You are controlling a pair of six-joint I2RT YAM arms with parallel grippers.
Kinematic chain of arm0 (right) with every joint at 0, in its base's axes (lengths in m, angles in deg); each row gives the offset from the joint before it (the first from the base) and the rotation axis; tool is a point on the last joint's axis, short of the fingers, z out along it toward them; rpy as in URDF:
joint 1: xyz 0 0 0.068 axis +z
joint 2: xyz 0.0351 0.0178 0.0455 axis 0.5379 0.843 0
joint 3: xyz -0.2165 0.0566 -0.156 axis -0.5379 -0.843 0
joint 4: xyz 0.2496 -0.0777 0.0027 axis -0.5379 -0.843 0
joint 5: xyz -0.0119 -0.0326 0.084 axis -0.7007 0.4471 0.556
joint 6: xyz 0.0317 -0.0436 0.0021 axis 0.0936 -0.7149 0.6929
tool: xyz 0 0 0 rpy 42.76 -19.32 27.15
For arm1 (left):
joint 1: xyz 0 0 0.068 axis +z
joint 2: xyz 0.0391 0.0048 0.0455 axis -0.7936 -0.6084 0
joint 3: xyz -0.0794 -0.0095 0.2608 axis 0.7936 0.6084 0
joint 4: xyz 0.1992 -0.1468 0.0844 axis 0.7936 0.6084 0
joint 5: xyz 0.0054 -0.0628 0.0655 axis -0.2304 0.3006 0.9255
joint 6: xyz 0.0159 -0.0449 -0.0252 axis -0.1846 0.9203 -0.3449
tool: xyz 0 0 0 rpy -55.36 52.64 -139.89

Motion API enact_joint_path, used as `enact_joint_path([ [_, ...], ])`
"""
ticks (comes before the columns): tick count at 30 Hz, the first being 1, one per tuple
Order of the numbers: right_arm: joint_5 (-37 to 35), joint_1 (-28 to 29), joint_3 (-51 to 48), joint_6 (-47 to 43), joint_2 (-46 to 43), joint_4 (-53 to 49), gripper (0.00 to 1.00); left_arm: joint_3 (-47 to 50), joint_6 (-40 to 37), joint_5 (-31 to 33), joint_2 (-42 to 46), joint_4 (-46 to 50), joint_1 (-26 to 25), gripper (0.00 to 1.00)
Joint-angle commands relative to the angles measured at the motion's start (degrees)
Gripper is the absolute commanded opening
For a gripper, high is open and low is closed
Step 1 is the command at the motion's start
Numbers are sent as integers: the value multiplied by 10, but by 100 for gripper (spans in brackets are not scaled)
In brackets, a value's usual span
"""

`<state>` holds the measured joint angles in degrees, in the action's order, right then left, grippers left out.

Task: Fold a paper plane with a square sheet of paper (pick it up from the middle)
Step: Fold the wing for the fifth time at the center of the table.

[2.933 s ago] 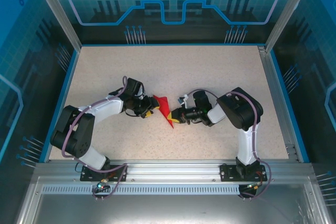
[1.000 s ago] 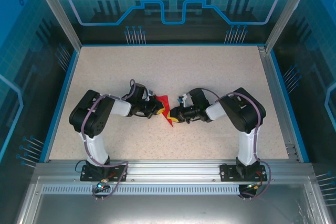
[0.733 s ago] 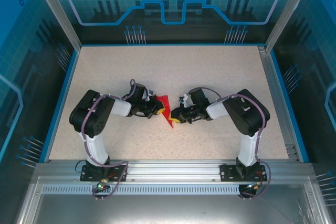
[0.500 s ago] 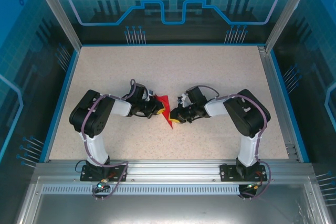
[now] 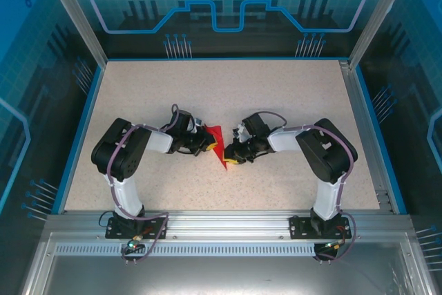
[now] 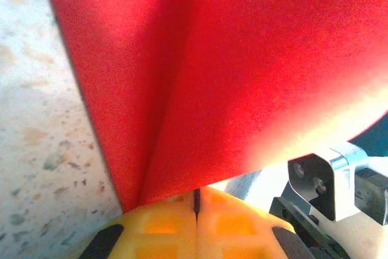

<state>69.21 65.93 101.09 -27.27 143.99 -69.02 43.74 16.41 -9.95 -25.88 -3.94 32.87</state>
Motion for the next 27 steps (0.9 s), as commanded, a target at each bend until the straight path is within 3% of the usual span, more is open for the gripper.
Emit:
enact_joint_path([
  [1,0,9,15,-17,-7,-47,19,7,-12,-5,-16,39,-4,0],
  [7,1,16,35,-26,-3,-65,21,6,-13,-5,-15,43,-6,0],
  [19,-50,19,38,-42,25,-124,10,6,-15,-5,-14,48,-6,0],
  [27,-43,26,39,-47,0,-120,15,0,-18,-7,-16,54,-6,0],
])
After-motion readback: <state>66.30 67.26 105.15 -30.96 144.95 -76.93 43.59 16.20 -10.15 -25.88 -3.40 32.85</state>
